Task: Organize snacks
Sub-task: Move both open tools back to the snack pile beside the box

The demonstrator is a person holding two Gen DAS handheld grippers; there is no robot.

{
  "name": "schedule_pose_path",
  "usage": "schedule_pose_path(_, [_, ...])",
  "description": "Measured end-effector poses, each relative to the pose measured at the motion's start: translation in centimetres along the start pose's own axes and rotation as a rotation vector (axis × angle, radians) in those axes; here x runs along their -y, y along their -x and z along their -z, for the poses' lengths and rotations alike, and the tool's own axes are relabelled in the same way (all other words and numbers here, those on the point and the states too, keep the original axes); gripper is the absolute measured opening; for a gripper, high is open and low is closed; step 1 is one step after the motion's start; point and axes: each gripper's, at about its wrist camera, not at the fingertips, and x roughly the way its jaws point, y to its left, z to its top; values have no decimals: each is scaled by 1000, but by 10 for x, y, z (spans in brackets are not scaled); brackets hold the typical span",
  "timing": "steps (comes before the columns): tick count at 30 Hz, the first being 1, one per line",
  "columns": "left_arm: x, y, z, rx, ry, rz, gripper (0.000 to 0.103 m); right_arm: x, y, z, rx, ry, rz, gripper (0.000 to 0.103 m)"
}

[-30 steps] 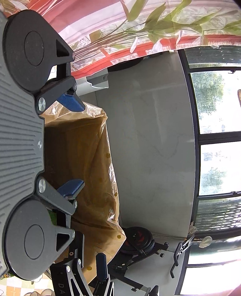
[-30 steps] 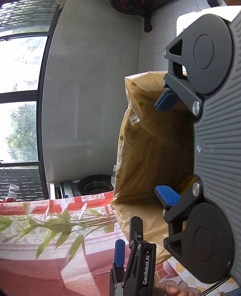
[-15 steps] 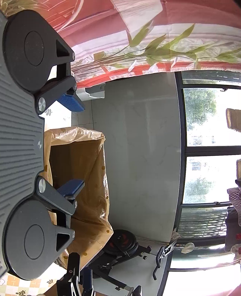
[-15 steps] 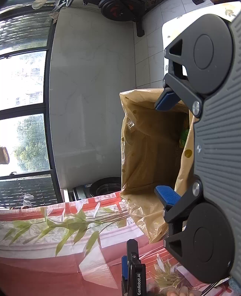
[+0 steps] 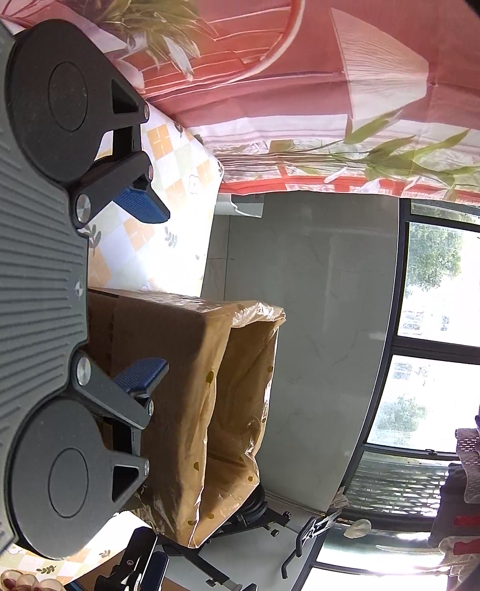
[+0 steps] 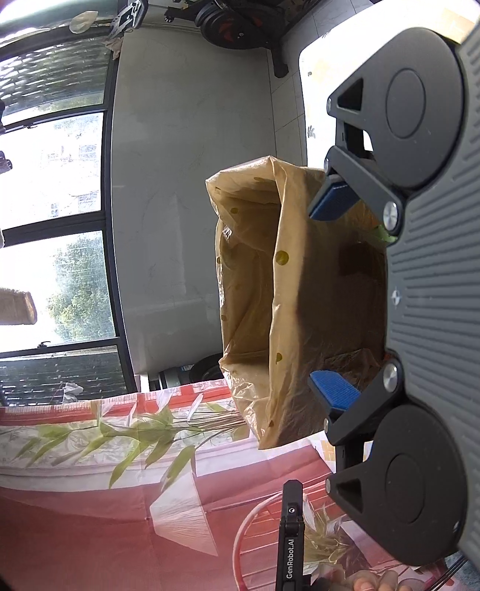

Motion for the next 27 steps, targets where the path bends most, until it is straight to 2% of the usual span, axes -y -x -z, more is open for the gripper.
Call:
schedule_pose_path(4, [-5, 1, 23, -38, -2, -25, 82, -5, 8, 26, 23, -6, -5, 92])
schedule_pose_path(10, [-5, -2, 56, -96, 47, -22, 82, -20, 17, 63, -16, 157, -10, 92])
schedule_pose_path(14, [0, -5, 65, -120, 28, -33, 82, -21, 20, 82, -40, 147, -13, 92])
schedule_pose_path(18, [4, -5, 70, -132, 17, -47, 82, -24, 14, 97, -69, 177, 95, 92])
schedule_pose_path(22, [5, -6, 75, -136, 13, -68, 82, -30, 4, 109, -83, 268, 190, 96])
schedule_pose_path(27, [-1, -10, 80, -161, 32, -79, 81, -18, -15, 116, -135, 224, 216, 96])
